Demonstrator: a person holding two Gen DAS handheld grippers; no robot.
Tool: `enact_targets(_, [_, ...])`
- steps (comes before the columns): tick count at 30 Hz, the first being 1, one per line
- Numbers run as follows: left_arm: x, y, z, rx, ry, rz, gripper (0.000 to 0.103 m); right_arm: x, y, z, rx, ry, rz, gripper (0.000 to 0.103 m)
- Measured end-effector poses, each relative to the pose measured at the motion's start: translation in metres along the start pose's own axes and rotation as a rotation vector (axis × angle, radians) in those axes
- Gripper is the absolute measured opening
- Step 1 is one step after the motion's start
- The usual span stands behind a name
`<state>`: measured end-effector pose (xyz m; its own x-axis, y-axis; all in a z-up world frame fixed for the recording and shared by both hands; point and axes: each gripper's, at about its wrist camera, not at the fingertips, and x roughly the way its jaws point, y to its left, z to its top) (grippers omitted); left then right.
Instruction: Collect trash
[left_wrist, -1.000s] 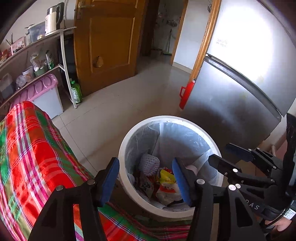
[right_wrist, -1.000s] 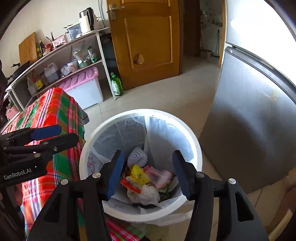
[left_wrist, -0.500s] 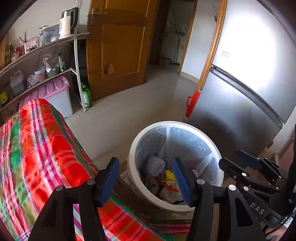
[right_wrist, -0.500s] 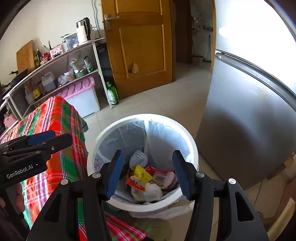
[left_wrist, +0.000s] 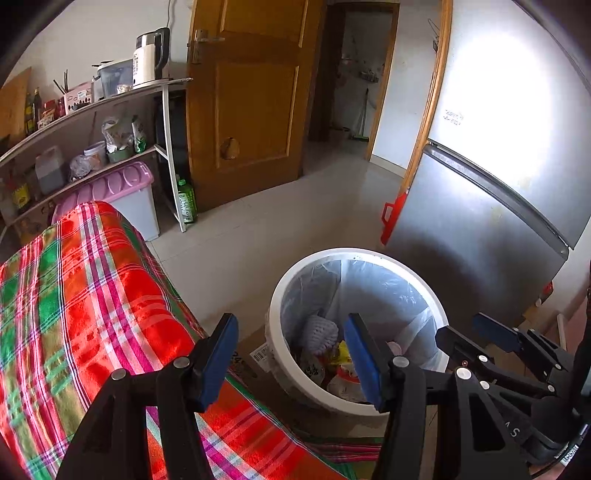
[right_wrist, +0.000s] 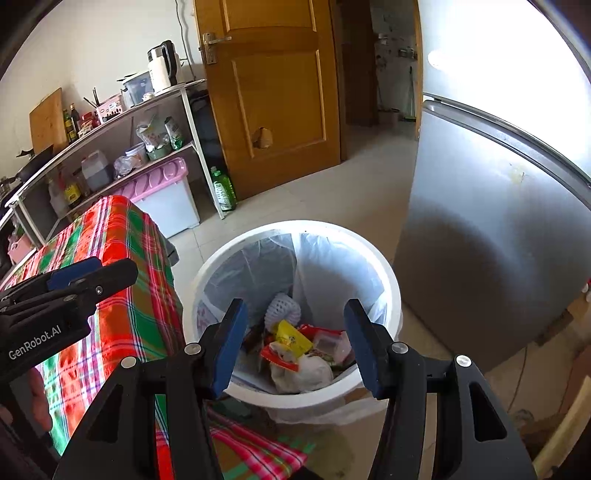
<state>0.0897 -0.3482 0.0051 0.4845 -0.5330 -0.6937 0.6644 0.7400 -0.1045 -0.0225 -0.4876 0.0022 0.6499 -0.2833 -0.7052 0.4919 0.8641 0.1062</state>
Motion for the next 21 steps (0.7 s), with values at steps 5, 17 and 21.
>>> enact_targets(5, [0.0004,-0.0031,-0.0032,0.006,0.008,0.011,0.059,-0.0018,0.0001,-0.0019,0.006,-0.002,0.002,0.055])
enact_targets(17, [0.0028,-0.0065,-0.0063,0.014,0.018,0.025,0.059,-0.0012,0.0005,-0.0029,0.011,-0.007,-0.004,0.055])
enact_targets(21, [0.0027,-0.0067,-0.0061,0.013,0.013,0.022,0.059,-0.0003,0.0008,-0.0036,0.014,-0.005,-0.006,0.055])
